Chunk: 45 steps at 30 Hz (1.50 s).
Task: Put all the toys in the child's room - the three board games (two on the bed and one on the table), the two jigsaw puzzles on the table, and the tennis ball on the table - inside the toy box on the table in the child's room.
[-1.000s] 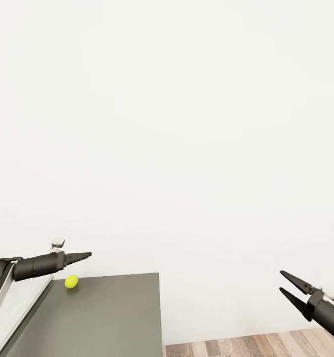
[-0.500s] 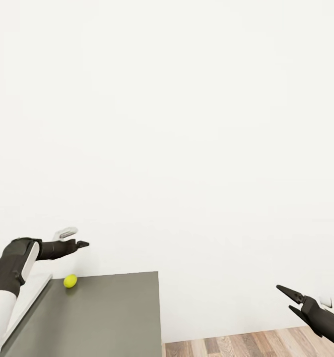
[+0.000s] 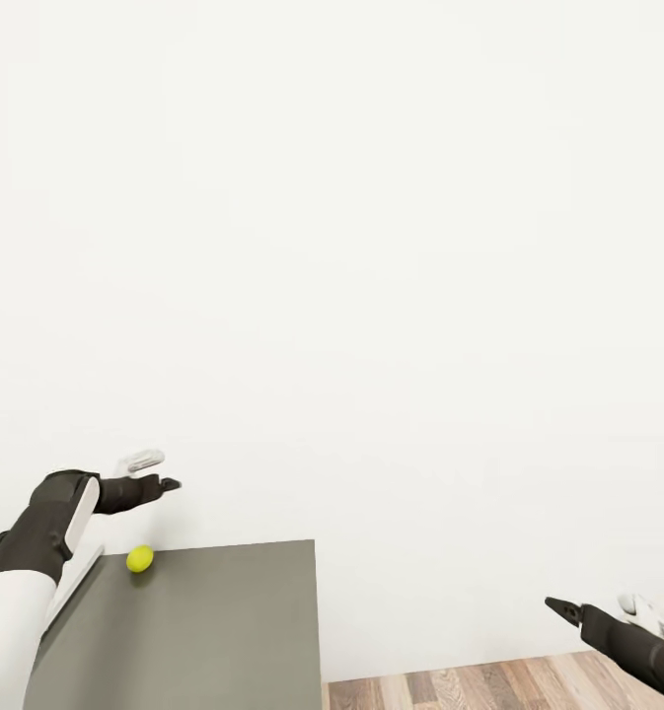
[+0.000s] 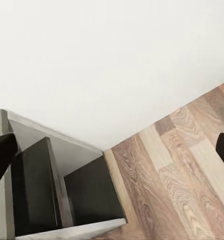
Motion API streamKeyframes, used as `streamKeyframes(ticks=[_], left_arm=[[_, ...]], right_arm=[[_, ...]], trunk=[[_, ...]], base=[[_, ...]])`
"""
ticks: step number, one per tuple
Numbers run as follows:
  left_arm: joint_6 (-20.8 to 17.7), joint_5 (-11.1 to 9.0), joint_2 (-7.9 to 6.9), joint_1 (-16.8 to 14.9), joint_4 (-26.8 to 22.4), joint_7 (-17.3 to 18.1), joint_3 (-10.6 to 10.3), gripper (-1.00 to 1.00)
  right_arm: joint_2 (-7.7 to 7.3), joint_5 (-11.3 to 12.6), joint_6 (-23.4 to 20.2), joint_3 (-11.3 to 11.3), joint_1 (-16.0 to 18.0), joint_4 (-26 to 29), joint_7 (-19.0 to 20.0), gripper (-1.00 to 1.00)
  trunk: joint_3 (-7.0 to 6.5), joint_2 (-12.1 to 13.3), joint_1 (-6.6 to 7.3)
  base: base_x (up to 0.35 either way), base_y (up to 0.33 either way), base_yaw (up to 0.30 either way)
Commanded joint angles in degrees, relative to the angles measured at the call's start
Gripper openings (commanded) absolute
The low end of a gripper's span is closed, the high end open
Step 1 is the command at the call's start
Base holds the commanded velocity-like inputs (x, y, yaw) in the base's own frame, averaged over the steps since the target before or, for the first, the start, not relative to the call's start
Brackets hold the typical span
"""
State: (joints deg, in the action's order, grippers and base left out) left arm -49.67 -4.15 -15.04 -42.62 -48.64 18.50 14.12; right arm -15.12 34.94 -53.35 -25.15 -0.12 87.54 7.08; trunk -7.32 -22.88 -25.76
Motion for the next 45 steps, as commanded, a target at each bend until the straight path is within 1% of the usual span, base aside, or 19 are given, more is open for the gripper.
streamKeyframes(ticks=[1, 2, 4, 6, 10, 13, 16, 20, 22, 24, 29, 34, 36, 39, 40, 42, 45], left_arm=[[0.4, -0.4, 0.44, -0.1, 0.7, -1.5, 0.1, 1.0], [0.9, -0.4, 0.73, -0.3, 1.7, -2.7, 0.1, 1.0], [1.7, -0.4, 0.98, -1.2, 3.6, -4.0, 0.0, 1.0], [2.8, -0.4, 1.11, -2.3, 5.9, -4.6, 0.0, 1.0], [5.3, -0.2, 1.21, -4.4, 10.1, -5.5, 0.0, 1.0], [6.3, 0.6, 1.23, -5.3, 12.2, -6.5, -0.1, 1.0], [6.7, 1.2, 1.24, -5.6, 12.8, -7.9, -0.1, 1.0], [8.9, 1.4, 1.24, -5.8, 13.2, -10.3, -0.1, 1.0], [9.8, 1.4, 1.24, -5.8, 13.4, -11.6, -0.1, 1.0], [10.4, 1.5, 1.3, -5.8, 13.6, -12.7, -0.1, 1.0], [10.8, 1.6, 1.33, -5.8, 13.6, -13.3, -0.1, 1.0], [11.0, 1.6, 1.33, -5.8, 13.6, -13.5, -0.2, 1.0], [11.6, 1.7, 1.33, -5.8, 13.6, -13.7, -0.5, 1.0], [13.8, 2.3, 1.28, -5.8, 13.6, -14.5, -2.1, 1.0], [14.4, 3.0, 1.27, -5.9, 13.6, -14.9, -2.9, 1.0], [14.9, 4.0, 1.27, -5.9, 13.6, -15.2, -3.7, 1.0], [15.4, 5.2, 1.31, -5.9, 13.7, -15.4, -4.2, 1.0]], right_arm=[[0.48, -1.3, -0.3, 1.4, 0.2, 0.3, -1.4, 1.0], [1.04, -1.8, -0.4, 2.7, 0.4, 0.6, -2.7, 1.0], [1.88, -2.5, -0.4, 4.1, 0.6, 0.9, -3.9, 1.0], [2.4, -2.9, -0.3, 4.9, 0.8, 1.1, -4.5, 1.0], [2.82, -3.2, -0.1, 5.5, 0.9, 1.3, -5.1, 1.0], [2.94, -3.4, 0.0, 5.8, 1.0, 1.3, -5.3, 1.0], [2.97, -3.4, -0.2, 5.9, 1.1, 1.3, -5.9, 1.0], [3.0, -3.5, -0.5, 6.0, 1.3, 1.3, -7.6, 1.0], [3.0, -3.5, -0.6, 6.4, 1.3, 1.2, -8.8, 1.0], [2.99, -3.4, -0.6, 6.9, 1.4, 1.2, -10.8, 1.0], [3.14, -3.3, -0.7, 7.7, 2.0, 1.1, -15.2, 1.0], [3.81, -3.2, -0.8, 10.2, 3.0, 0.7, -19.2, 1.0], [3.89, -3.2, -0.8, 10.8, 3.2, 0.5, -20.5, 1.0], [3.99, -3.2, -0.6, 11.3, 3.4, 0.1, -22.2, 1.0], [4.01, -3.2, -0.5, 11.4, 3.4, -0.2, -22.7, 1.0], [4.05, -3.2, -0.2, 11.5, 3.5, -0.7, -23.4, 1.0], [4.37, -3.2, 0.0, 11.6, 3.5, -1.1, -24.0, 1.0]], trunk=[[0.01, 0.0, -0.02], [0.01, 0.0, -0.02], [0.01, 0.0, -0.02], [0.01, 0.0, -0.02], [0.17, 0.0, -0.02], [0.41, 0.0, -0.02], [0.67, 0.0, -0.02], [1.04, 0.0, -0.02], [1.22, 0.0, -0.02], [1.41, 0.0, -0.02], [1.88, 0.0, -0.02], [2.34, 0.0, -0.02], [2.53, 0.0, -0.02], [2.81, 0.0, -0.02], [2.9, 0.0, -0.02], [3.08, 0.0, -0.02], [3.36, 0.0, -0.02]], base=[[0.0, 0.0, 0.0], [0.0, 0.0, 0.0], [0.0, 0.0, 0.0], [0.0, 0.0, 0.0], [0.0, 0.0, 0.0], [0.0, 0.0, 0.0], [0.0, 0.0, 0.0], [0.0, 0.0, 0.0], [0.0, 0.0, 0.0], [0.0, 0.0, 0.0], [0.0, 0.0, 0.0], [0.0, 0.0, 0.0], [0.0, 0.0, 0.0], [0.0, 0.0, 0.0], [0.0, 0.0, 0.0], [0.0, 0.0, 0.0], [0.0, 0.0, 0.0]])
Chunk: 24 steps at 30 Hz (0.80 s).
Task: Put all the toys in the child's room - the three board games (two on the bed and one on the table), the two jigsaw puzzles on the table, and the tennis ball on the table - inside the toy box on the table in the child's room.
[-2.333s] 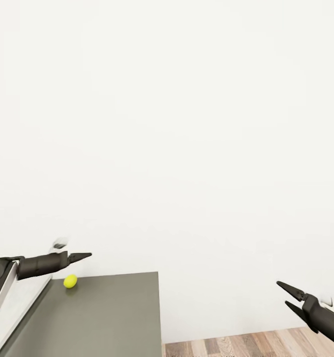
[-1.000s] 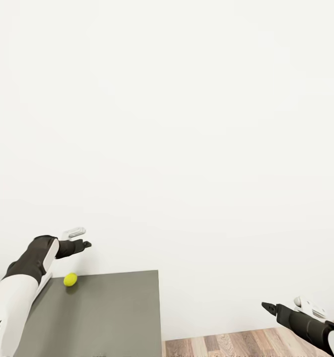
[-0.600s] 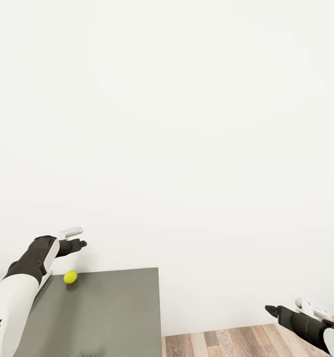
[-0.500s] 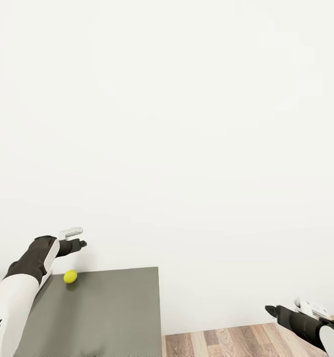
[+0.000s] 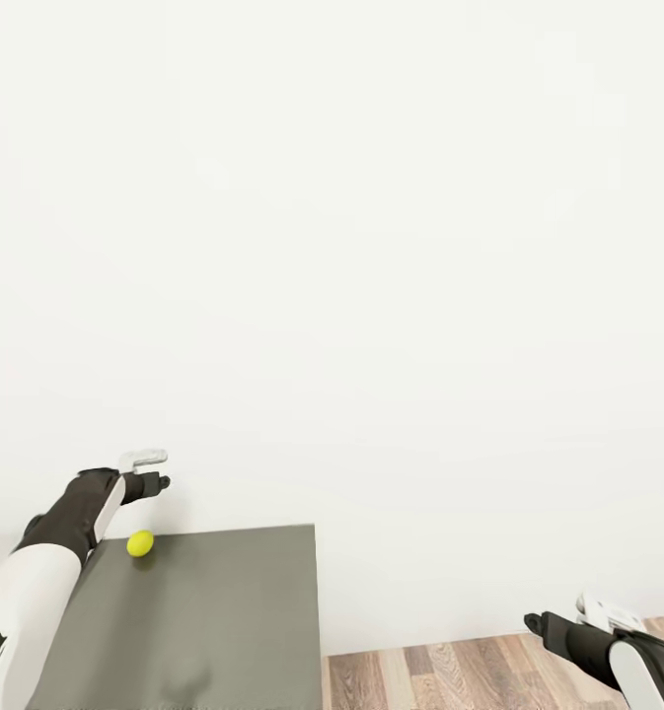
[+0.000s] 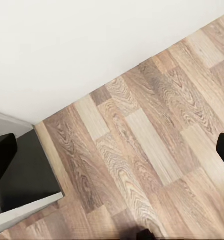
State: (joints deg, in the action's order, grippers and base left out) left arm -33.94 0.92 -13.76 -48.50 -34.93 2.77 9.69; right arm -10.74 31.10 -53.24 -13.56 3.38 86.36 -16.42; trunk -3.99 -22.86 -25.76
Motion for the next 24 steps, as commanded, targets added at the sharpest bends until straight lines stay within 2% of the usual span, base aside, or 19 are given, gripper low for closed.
streamKeyframes(ticks=[1, 8, 11, 14, 16, 19, 24], left_arm=[[0.2, 0.4, 0.03, 0.0, 0.0, 0.2, 0.0, 1.0], [3.7, 1.1, 0.05, 0.0, 3.3, 0.1, -0.2, 1.0], [4.2, 1.1, 0.05, 0.0, 4.1, 0.0, -0.3, 1.0], [4.4, 1.2, 0.05, 0.0, 4.3, 0.0, -0.3, 1.0], [4.4, 1.2, 0.05, 0.0, 4.4, 0.0, -0.3, 1.0], [4.4, 1.2, 0.05, 0.0, 4.4, 0.0, -0.3, 1.0], [5.1, 1.1, 0.08, 0.0, 4.4, 0.1, -0.5, 1.0]], right_arm=[[0.13, 0.5, -0.1, 0.1, 0.0, -0.2, -0.8, 1.0], [1.01, 0.3, -0.2, 1.0, 0.0, -0.5, -2.7, 1.0], [1.7, -0.7, -0.1, 4.2, 0.0, -0.6, -4.2, 1.0], [2.08, -4.2, 1.0, 8.4, 0.6, -0.6, -6.4, 1.0], [2.24, -5.9, 1.7, 10.1, 1.2, -0.9, -7.0, 1.0], [2.78, -7.3, 2.3, 11.7, 1.8, -1.3, -7.4, 1.0], [4.13, -8.1, 2.4, 12.4, 2.1, -1.5, -7.6, 1.0]], trunk=[[0.12, -0.1, -0.02], [0.78, -0.1, -0.02], [1.05, -0.1, -0.02], [1.33, -0.1, -0.02], [1.52, -0.1, -0.02], [1.8, -0.1, -0.02], [2.26, -0.1, -0.02]], base=[[0.0, 0.0, 0.0], [0.0, 0.0, 0.002], [0.0, 0.0, 0.041], [0.0, 0.0, 0.059], [0.0, 0.0, 0.064], [0.0, 0.0, 0.066], [0.0, 0.0, 0.067]])
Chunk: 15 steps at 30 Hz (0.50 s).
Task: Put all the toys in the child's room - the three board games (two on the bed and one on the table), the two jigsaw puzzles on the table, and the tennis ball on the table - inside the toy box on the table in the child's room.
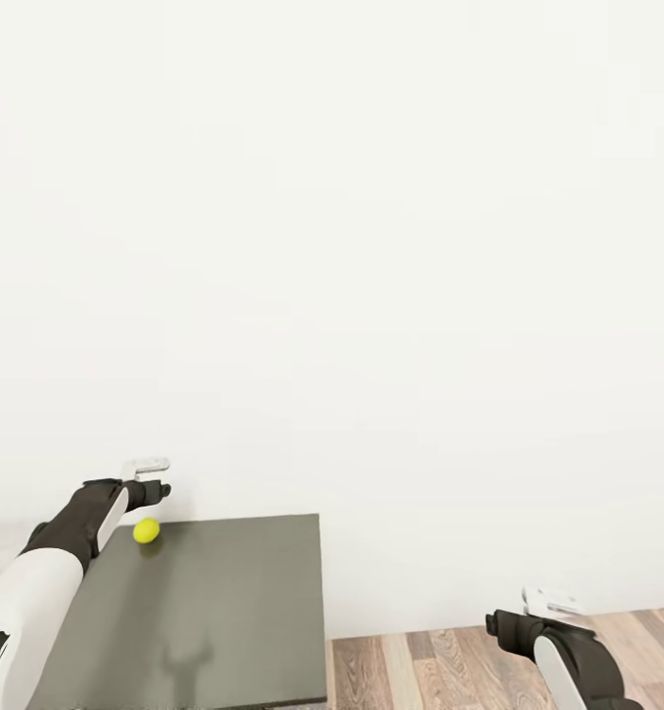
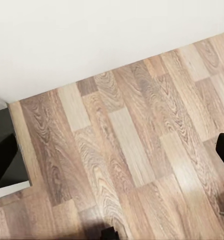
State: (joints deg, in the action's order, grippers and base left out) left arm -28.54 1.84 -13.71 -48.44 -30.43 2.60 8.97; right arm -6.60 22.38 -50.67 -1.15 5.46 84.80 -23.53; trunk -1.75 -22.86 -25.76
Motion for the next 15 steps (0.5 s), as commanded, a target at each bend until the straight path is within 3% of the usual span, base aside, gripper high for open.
streamKeyframes(ticks=[1, 15], left_arm=[[0.0, 0.2, 0.03, 0.0, -0.1, 0.3, 0.2, 1.0], [1.6, 0.2, -0.01, 0.0, -0.1, 0.4, -1.1, 1.0]], right_arm=[[0.1, 0.5, -0.2, 0.1, 0.0, 0.0, -0.5, 1.0], [0.49, 0.5, -0.2, 0.2, 0.3, -0.1, -0.6, 1.0]], trunk=[[0.12, -0.1, -0.02], [1.43, -0.1, -0.02]], base=[[0.0, 0.0, 0.067], [0.0, 0.0, 0.067]])
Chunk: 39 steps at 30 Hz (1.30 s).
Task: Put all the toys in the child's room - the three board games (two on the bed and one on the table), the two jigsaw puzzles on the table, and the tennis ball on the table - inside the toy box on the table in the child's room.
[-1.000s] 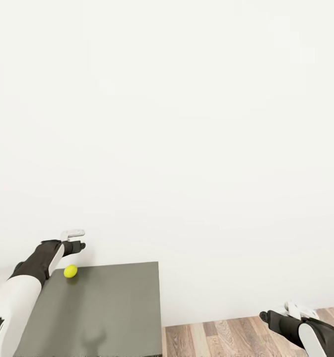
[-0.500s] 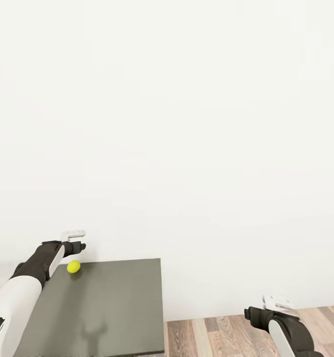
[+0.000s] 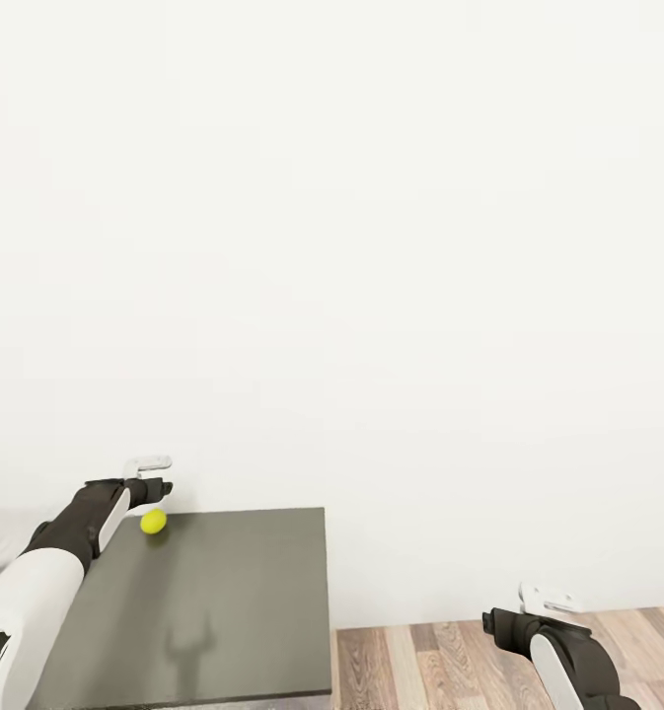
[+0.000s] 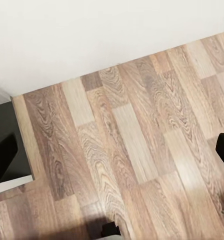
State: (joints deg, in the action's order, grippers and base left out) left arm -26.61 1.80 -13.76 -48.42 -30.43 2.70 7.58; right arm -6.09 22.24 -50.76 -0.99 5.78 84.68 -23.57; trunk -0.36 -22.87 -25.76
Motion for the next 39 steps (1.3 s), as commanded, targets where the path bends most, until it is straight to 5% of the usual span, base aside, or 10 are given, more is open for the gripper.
streamKeyframes(ticks=[1, 39], left_arm=[[-0.3, 0.2, 0.01, 0.0, -0.1, 0.3, 0.2, 1.0], [-0.2, 0.2, 0.05, 0.0, -0.1, 0.5, 0.2, 1.0]], right_arm=[[-0.01, 0.6, -0.1, 0.0, 0.0, 0.0, -0.5, 1.0], [0.0, 0.7, -0.2, 0.2, 0.0, -0.1, -0.4, 1.0]], trunk=[[0.12, -0.1, -0.02], [3.66, -0.1, -0.02]], base=[[0.0, 0.0, 0.067], [0.0, 0.0, 0.068]])
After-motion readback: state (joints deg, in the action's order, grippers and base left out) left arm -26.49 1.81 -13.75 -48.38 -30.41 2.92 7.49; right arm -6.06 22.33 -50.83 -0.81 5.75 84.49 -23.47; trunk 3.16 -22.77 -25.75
